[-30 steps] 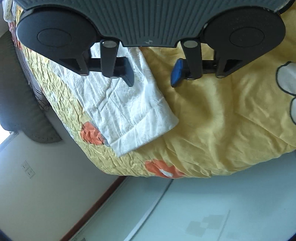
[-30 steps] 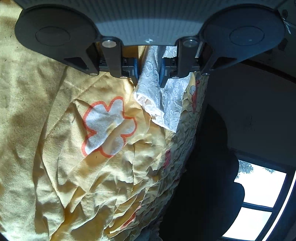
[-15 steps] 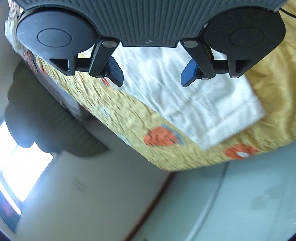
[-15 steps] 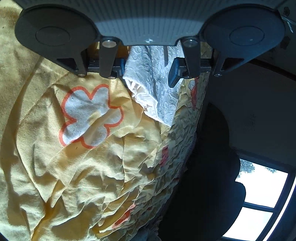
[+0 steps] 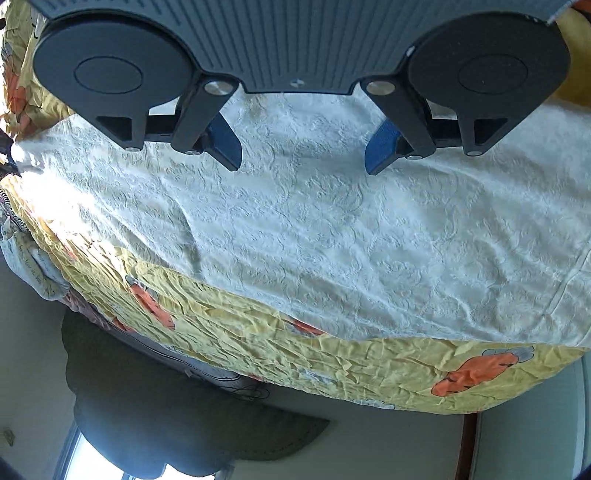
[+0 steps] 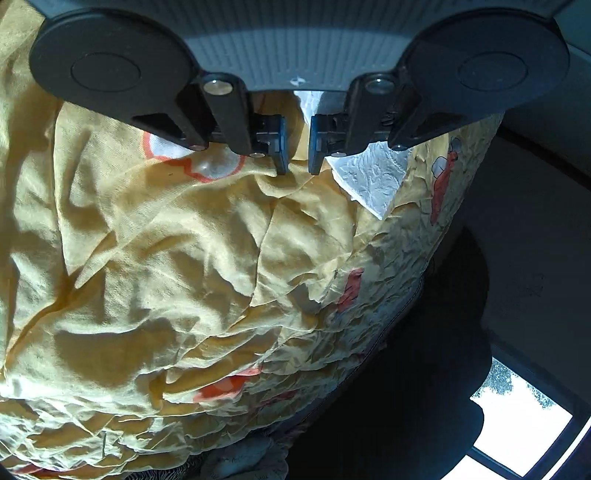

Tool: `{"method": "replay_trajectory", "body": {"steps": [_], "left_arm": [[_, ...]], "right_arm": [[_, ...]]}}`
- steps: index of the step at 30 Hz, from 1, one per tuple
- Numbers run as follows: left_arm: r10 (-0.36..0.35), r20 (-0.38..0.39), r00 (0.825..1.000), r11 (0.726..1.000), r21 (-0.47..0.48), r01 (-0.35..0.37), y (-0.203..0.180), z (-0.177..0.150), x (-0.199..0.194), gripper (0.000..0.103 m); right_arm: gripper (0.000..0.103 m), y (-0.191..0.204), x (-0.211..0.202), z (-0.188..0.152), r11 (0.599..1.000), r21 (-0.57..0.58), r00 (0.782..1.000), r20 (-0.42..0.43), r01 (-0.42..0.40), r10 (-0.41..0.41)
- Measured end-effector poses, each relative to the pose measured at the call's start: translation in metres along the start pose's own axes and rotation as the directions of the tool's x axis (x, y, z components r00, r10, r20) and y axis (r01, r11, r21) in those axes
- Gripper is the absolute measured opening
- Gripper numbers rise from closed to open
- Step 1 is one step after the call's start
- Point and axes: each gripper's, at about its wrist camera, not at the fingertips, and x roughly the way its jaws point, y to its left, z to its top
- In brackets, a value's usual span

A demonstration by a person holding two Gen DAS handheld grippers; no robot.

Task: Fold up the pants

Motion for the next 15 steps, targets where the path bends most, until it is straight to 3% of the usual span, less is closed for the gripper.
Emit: {"method": "replay_trajectory", "body": {"steps": [3,8,15], "left_arm": [[0.001,-0.003,1.000,1.000,0.015,0.000,-0.004,0.001,-0.001,0.076],[0.002,0.011,1.000,0.999,0.033,-0.002,-0.008,-0.002,-0.003,0.081],[0.010,0.031,0.999,0.997,0.080,-0.013,-0.016,-0.009,-0.001,0.090]], "right_arm": [[0.016,-0.018,-0.022,-0.008,0.990,0.120,0.996,0.058,-0.081,0.075],[0.067,-0.022,-0.064,-0.033,0.986,0.135,0.992,0.098,-0.096,0.083],[0.066,0.006,-0.042,-0.058,0.985,0.123,0.983,-0.124,-0.121,0.136]]}}
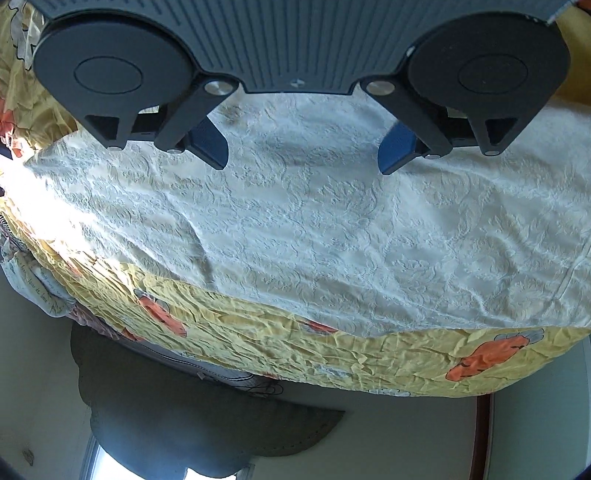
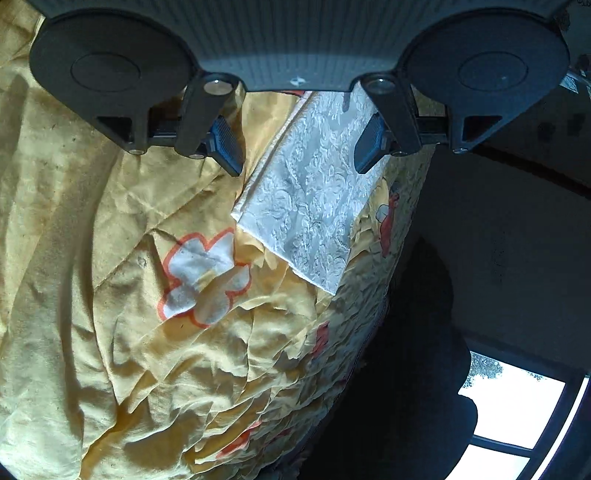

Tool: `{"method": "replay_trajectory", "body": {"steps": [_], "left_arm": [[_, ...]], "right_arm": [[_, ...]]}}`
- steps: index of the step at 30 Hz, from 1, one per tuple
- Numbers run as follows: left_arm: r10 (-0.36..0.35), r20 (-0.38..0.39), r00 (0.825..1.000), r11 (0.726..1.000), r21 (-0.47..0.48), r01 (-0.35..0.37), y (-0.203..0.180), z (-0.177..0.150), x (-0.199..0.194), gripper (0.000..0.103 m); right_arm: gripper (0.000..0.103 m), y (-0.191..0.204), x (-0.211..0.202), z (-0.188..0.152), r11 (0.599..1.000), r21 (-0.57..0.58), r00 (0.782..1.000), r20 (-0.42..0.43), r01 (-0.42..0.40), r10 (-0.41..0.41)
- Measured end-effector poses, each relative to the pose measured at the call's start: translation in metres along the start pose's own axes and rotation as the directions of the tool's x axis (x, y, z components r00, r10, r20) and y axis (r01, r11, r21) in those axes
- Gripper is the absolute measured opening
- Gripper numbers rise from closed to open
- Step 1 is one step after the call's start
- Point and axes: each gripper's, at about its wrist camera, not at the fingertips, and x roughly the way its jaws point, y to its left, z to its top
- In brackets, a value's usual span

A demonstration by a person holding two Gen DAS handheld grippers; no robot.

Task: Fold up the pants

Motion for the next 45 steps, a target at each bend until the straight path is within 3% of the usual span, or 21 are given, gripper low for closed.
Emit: {"method": "replay_trajectory", "body": {"steps": [4,6,9,12,15,17,19,21,23,29,30,31,32,34,37,40,43,44,45], "left_arm": [[-0.010,0.011,1.000,1.000,0.000,0.010,0.001,-0.003,-0.001,0.091],[-0.012,0.014,1.000,1.000,0.012,0.012,0.001,-0.004,-0.001,0.091],[-0.010,0.018,1.000,1.000,0.024,0.010,0.000,-0.005,-0.001,0.092],[-0.008,0.021,1.000,0.999,0.036,0.008,-0.002,-0.006,0.000,0.094],[-0.005,0.025,1.000,0.999,0.051,0.004,-0.004,-0.007,0.000,0.095],[-0.006,0.029,1.000,0.998,0.058,0.005,-0.004,-0.008,0.001,0.096],[-0.006,0.033,0.999,0.998,0.067,0.004,-0.006,-0.009,0.002,0.098],[0.001,0.033,0.999,0.997,0.080,-0.003,-0.008,-0.010,0.002,0.099],[0.003,0.034,0.999,0.996,0.086,-0.006,-0.009,-0.010,0.002,0.099],[-0.006,0.041,0.999,0.996,0.090,0.002,-0.008,-0.012,0.002,0.100],[-0.003,0.042,0.999,0.996,0.090,0.000,-0.009,-0.012,0.002,0.100],[-0.004,0.042,0.999,0.996,0.086,0.000,-0.009,-0.012,0.002,0.100],[-0.007,0.042,0.999,0.997,0.079,0.003,-0.008,-0.012,0.001,0.100],[-0.030,0.041,0.999,0.999,0.044,0.028,-0.003,-0.010,-0.003,0.098],[-0.095,0.039,0.995,0.993,-0.066,0.097,0.012,0.000,-0.017,0.096],[-0.220,0.081,0.972,0.948,-0.215,0.233,0.030,0.020,-0.032,0.097],[-0.330,0.126,0.935,0.899,-0.259,0.353,0.033,0.047,-0.033,0.098],[-0.389,0.132,0.912,0.870,-0.273,0.411,0.031,0.055,-0.028,0.099],[-0.471,0.122,0.874,0.821,-0.300,0.485,0.029,0.061,-0.019,0.099]], "right_arm": [[0.078,0.012,0.018,-0.012,0.998,0.032,0.996,-0.065,-0.060,0.062],[0.078,0.018,0.029,-0.019,0.995,0.051,0.988,-0.122,-0.088,0.093],[0.078,0.029,0.035,-0.027,0.997,0.008,0.986,-0.146,-0.077,0.077],[0.077,0.024,0.025,-0.022,0.996,0.046,0.997,-0.031,-0.071,0.073],[0.075,0.003,0.017,-0.007,0.989,0.127,0.993,0.107,-0.072,0.059],[0.075,0.001,0.016,-0.007,0.986,0.140,0.989,0.133,-0.085,0.067],[0.075,0.008,0.019,-0.008,0.995,0.095,0.991,0.133,-0.043,0.030],[0.067,0.011,0.020,-0.011,0.998,0.069,0.988,0.155,-0.011,0.000],[0.050,0.008,0.024,-0.012,0.995,0.095,0.984,0.176,0.015,-0.032],[0.044,0.003,0.028,-0.006,0.993,0.114,0.980,0.195,0.028,-0.050],[0.040,0.001,0.029,-0.005,0.992,0.125,0.978,0.204,0.027,-0.052],[0.021,0.000,0.030,-0.004,0.990,0.135,0.976,0.211,0.026,-0.055],[0.015,-0.004,0.033,-0.003,0.989,0.144,0.977,0.211,0.013,-0.044],[0.015,-0.006,0.035,-0.003,0.990,0.141,0.975,0.217,0.006,-0.037],[0.014,0.016,0.033,-0.006,0.999,0.035,0.968,0.245,0.040,-0.047],[0.014,0.069,0.031,-0.021,0.979,-0.192,0.962,0.273,0.064,-0.009],[0.014,0.141,0.041,-0.069,0.867,-0.497,0.975,0.208,0.042,0.072],[0.014,0.161,0.046,-0.091,0.812,-0.584,0.980,0.171,0.019,0.100],[0.014,0.181,0.051,-0.121,0.736,-0.677,0.985,0.115,-0.016,0.127]]}}
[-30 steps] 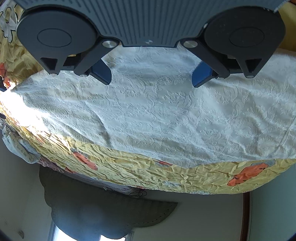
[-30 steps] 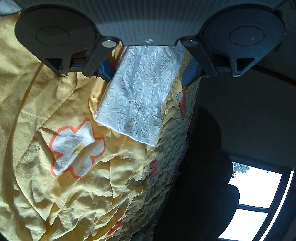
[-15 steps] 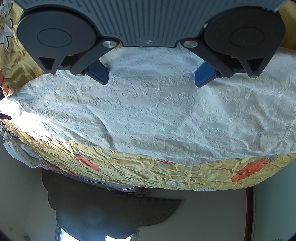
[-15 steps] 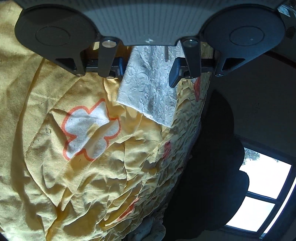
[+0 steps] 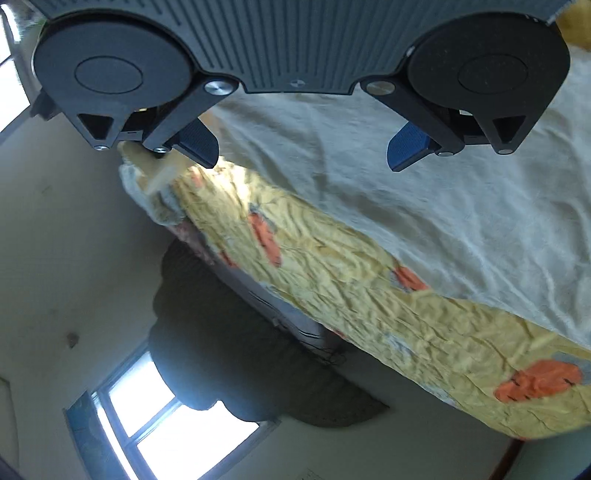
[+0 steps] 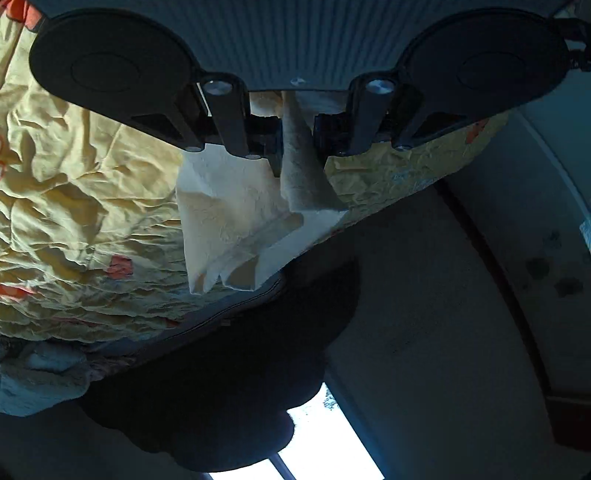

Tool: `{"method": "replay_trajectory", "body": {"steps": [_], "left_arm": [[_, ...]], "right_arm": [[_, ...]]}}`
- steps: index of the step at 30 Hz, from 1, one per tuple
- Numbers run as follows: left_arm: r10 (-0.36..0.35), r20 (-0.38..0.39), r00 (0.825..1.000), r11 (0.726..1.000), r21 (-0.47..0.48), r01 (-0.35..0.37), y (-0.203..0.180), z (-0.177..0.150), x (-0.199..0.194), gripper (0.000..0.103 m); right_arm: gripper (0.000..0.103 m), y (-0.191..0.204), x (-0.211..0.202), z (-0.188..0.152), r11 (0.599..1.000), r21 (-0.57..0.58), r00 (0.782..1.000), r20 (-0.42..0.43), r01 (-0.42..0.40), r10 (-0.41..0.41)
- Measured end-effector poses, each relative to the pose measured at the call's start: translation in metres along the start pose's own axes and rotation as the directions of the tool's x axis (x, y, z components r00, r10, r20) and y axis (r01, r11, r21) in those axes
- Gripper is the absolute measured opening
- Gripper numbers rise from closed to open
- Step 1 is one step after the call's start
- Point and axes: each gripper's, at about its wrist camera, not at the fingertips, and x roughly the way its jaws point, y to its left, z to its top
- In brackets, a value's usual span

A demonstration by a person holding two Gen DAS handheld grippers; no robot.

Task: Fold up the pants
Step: 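Lay the cloth down with the right gripper while the left gripper grasps a fold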

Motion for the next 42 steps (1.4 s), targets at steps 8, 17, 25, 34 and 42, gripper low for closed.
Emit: {"method": "replay_trajectory", "body": {"steps": [8,17,25,34,42], "left_arm": [[-0.145,-0.151,0.978,0.933,-0.350,0.084,0.040,-0.019,0.076,0.095],[0.041,-0.215,0.976,0.950,-0.294,-0.105,0.021,-0.005,0.106,0.036],[0.227,-0.172,0.959,0.973,-0.009,-0.231,-0.002,0.005,0.105,0.012],[0.384,-0.196,0.902,0.923,0.069,-0.378,0.059,0.059,0.036,0.013],[0.321,-0.148,0.935,0.944,-0.028,-0.329,0.074,0.037,-0.002,0.070]], "right_arm": [[0.014,0.113,0.039,-0.100,0.945,-0.253,0.954,-0.268,-0.207,0.138],[0.017,0.126,0.026,-0.101,0.907,-0.357,0.960,-0.239,-0.225,0.144],[0.043,0.142,0.016,-0.117,0.860,-0.450,0.953,-0.275,-0.241,0.124],[0.078,0.142,-0.008,-0.096,0.861,-0.251,0.881,-0.303,-0.442,0.364],[0.078,0.073,0.028,-0.067,0.945,0.129,0.898,-0.295,-0.300,0.325]]}}
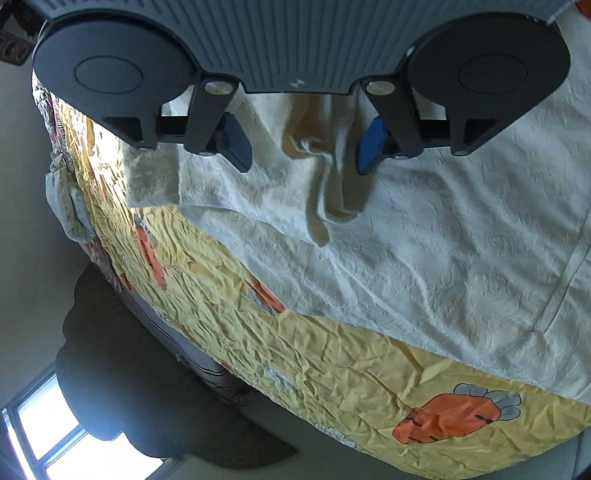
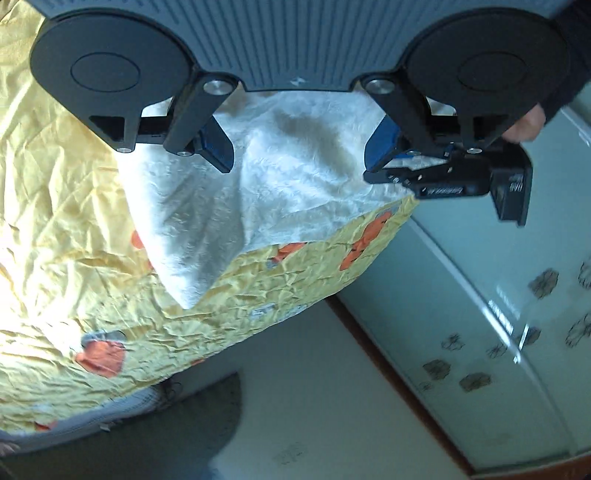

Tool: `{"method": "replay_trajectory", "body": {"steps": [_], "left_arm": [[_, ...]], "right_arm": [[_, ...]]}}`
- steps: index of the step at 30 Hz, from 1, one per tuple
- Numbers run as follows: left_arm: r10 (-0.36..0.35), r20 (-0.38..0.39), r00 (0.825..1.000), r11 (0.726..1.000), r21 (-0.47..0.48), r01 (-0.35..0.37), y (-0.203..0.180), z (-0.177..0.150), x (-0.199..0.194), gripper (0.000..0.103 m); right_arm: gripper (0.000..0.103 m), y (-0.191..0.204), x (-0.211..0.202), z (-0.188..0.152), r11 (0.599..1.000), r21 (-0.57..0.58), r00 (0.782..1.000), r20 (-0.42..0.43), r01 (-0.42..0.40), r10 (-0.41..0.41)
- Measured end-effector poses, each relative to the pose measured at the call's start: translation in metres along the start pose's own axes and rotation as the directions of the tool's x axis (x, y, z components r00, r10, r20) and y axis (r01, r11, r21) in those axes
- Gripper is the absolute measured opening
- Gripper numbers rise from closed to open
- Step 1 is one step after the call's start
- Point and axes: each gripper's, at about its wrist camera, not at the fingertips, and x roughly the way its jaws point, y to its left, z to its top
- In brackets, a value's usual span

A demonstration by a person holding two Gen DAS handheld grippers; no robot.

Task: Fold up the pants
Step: 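Lay the cloth down with the right gripper while the left gripper grasps a fold, then open the left gripper to release the cloth fold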

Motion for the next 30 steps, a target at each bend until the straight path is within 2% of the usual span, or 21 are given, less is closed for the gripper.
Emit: {"method": "replay_trajectory", "body": {"steps": [4,5,6,7,8,10,14,16,18,19,21,22,24,26,27,29,30], "left_arm": [[-0.041,-0.054,0.998,0.999,0.001,0.041,-0.010,-0.024,-0.002,0.070],[-0.024,-0.042,0.999,0.999,0.031,0.025,-0.013,-0.028,-0.001,0.069],[0.009,-0.031,0.999,0.998,0.068,-0.007,-0.016,-0.031,0.001,0.051],[0.060,-0.034,0.998,0.992,0.115,-0.056,-0.018,-0.034,0.004,0.017],[0.081,-0.028,0.996,0.988,0.133,-0.077,-0.017,-0.034,0.006,0.013],[0.075,-0.024,0.997,0.989,0.130,-0.071,-0.013,-0.029,0.002,0.011],[0.077,0.055,0.996,0.978,0.192,-0.086,-0.022,-0.023,-0.031,0.009],[0.099,0.032,0.995,0.972,0.212,-0.104,-0.020,-0.023,-0.030,0.009],[0.159,-0.008,0.987,0.962,0.224,-0.153,-0.011,-0.030,-0.013,0.009],[0.166,-0.003,0.986,0.957,0.240,-0.160,-0.009,-0.036,-0.008,0.010],[0.172,0.032,0.985,0.942,0.288,-0.174,-0.018,-0.040,-0.015,0.011],[0.175,0.046,0.984,0.937,0.299,-0.180,-0.023,-0.040,-0.019,0.025],[0.196,0.088,0.977,0.914,0.346,-0.214,-0.035,-0.038,-0.031,0.027],[0.201,0.161,0.966,0.888,0.386,-0.249,-0.049,-0.035,-0.045,0.027],[0.186,0.190,0.964,0.890,0.382,-0.247,-0.054,-0.031,-0.052,0.027],[0.100,0.222,0.970,0.913,0.367,-0.178,-0.064,-0.023,-0.056,0.032],[0.060,0.219,0.974,0.919,0.369,-0.140,-0.069,-0.020,-0.051,0.042]], "right_arm": [[0.078,-0.021,-0.004,0.006,0.996,0.094,1.000,0.018,-0.009,0.008],[0.078,-0.023,-0.005,0.004,0.994,0.106,1.000,0.018,-0.003,0.001],[0.078,-0.025,-0.004,0.004,0.993,0.118,1.000,0.015,0.000,-0.001],[0.078,-0.028,-0.002,0.004,0.991,0.130,1.000,0.007,0.000,-0.001],[0.078,-0.029,0.002,0.003,0.990,0.141,1.000,-0.007,0.002,-0.001],[0.078,-0.029,0.006,0.001,0.991,0.136,0.999,-0.045,0.004,0.002],[0.077,-0.023,0.011,-0.010,0.997,0.077,0.991,-0.131,0.027,-0.017],[0.077,-0.022,0.011,-0.016,0.998,0.057,0.991,-0.132,0.007,0.000],[0.077,-0.021,0.014,-0.019,0.999,0.048,0.991,-0.136,0.008,-0.002],[0.077,-0.020,0.015,-0.018,0.999,0.042,0.990,-0.144,0.011,-0.004],[0.078,-0.016,0.015,-0.009,0.999,0.030,0.987,-0.161,0.013,-0.008],[0.078,-0.016,0.012,-0.002,0.999,0.034,0.988,-0.153,0.007,-0.002],[0.078,-0.019,0.006,0.018,0.998,0.054,0.994,-0.104,-0.010,0.015],[0.079,-0.023,0.005,0.040,0.996,0.086,0.997,-0.069,-0.022,0.028],[0.080,-0.025,0.008,0.053,0.994,0.106,0.998,-0.054,-0.028,0.034],[0.088,-0.027,0.019,0.072,0.988,0.136,0.996,-0.045,-0.071,0.078],[0.088,-0.031,0.032,0.081,0.982,0.163,0.993,-0.047,-0.096,0.105]]}}
